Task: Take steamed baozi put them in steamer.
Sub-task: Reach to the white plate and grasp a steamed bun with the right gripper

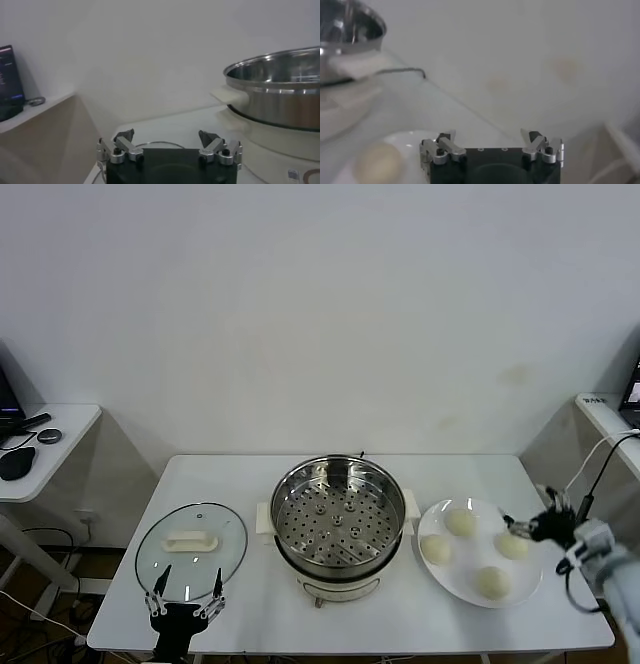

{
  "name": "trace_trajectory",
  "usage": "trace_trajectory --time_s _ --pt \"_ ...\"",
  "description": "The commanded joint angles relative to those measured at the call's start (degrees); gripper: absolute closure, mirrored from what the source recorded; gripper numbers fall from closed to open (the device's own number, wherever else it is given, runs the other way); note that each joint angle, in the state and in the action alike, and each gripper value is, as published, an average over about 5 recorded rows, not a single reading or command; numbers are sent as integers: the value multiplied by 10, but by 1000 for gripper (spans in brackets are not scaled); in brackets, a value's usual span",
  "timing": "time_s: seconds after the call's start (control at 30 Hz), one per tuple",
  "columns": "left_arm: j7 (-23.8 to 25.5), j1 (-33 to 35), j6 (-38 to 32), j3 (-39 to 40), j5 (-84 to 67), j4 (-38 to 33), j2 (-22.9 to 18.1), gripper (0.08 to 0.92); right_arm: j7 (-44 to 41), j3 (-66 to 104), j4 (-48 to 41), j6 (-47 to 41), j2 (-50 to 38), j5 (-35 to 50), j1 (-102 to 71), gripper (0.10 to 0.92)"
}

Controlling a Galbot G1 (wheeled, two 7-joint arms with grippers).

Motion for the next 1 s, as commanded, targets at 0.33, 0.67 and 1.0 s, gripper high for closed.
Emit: trace_trajectory --time_s 0.33,0.67,1.0 --pt "0 -2 -5 -9 -18 -8 4 177 -356 -537 -267 140 -174 -159 561 203" --pt "1 -1 -3 -16 -27 -12 2 177 -378 -695 -393 275 -60 -192 645 203" --pt "1 -1 -1 -20 -29 -6 -2 177 -377 -671 -476 295 11 -267 607 203"
